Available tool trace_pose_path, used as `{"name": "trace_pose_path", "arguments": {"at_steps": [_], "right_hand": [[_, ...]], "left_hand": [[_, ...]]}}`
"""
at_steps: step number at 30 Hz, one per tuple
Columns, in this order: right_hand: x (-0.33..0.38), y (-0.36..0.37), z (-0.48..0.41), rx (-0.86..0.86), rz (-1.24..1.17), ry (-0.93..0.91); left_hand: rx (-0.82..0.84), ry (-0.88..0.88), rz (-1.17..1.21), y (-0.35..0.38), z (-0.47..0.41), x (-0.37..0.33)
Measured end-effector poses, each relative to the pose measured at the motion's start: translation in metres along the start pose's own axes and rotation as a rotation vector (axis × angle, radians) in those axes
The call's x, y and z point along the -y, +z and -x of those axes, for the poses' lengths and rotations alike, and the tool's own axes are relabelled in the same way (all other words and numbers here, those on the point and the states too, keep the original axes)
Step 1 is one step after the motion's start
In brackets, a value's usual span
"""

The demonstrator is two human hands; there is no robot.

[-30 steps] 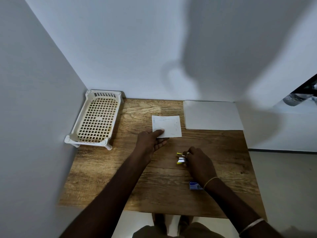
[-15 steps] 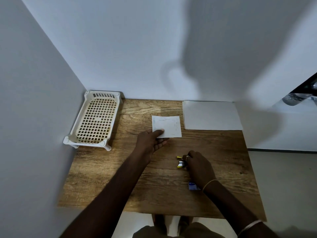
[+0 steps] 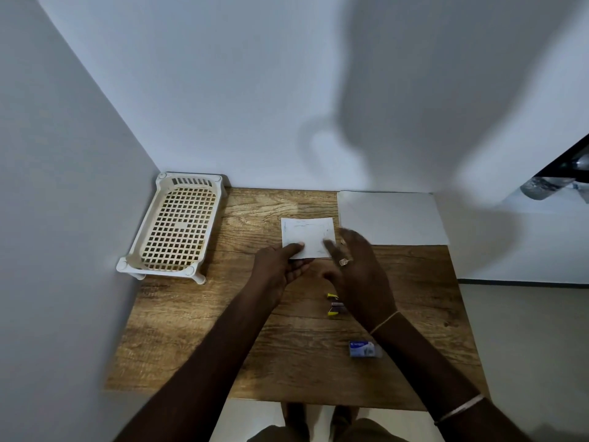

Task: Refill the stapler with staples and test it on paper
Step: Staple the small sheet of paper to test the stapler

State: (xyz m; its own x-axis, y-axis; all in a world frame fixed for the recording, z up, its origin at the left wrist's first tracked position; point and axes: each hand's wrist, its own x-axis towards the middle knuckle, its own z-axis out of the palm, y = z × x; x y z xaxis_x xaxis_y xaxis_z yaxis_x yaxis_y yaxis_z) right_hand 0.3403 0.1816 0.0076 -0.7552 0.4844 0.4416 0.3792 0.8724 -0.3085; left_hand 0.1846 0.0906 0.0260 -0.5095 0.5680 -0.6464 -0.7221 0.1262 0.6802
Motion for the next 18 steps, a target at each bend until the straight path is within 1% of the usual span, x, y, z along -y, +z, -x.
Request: {"name": "trace_pose_path", "arguments": {"at_steps": [1, 2, 3, 5, 7, 10, 13, 15, 18], "right_hand": [[0.002, 0.001, -0.003, 0.031, 0.066, -0.122], [0.004, 0.002, -0.005, 0.05, 0.088, -0.182], [0.005, 0.004, -0.006, 0.045, 0.098, -0.205], [0.006, 0.008, -0.004, 0.001, 0.111, -0.201], [0.006, 0.009, -0.003, -0.033, 0.06, -0.127], [0.012, 0.007, -0.005, -0.084, -0.158, 0.139], [0.018, 0.006, -0.012, -0.145, -0.478, 0.547], [0.015, 0.007, -0.02, -0.143, -0.709, 0.796], [0.009, 0.007, -0.028, -0.136, -1.07, 1.027]], "left_hand": [[0.012, -0.003, 0.006, 0.001, 0.0, 0.0], [0.021, -0.005, 0.009, 0.001, 0.0, 0.0], [0.025, -0.008, 0.009, 0.001, 0.0, -0.001], [0.029, -0.014, 0.008, 0.001, 0.0, -0.002], [0.033, -0.016, 0.007, 0.0, 0.0, -0.003], [0.026, -0.011, -0.001, -0.003, -0.002, -0.002], [0.023, -0.003, -0.011, -0.004, -0.003, -0.002], [0.039, 0.002, -0.014, -0.004, -0.004, -0.002], [0.06, 0.006, -0.018, -0.002, -0.004, -0.003]]}}
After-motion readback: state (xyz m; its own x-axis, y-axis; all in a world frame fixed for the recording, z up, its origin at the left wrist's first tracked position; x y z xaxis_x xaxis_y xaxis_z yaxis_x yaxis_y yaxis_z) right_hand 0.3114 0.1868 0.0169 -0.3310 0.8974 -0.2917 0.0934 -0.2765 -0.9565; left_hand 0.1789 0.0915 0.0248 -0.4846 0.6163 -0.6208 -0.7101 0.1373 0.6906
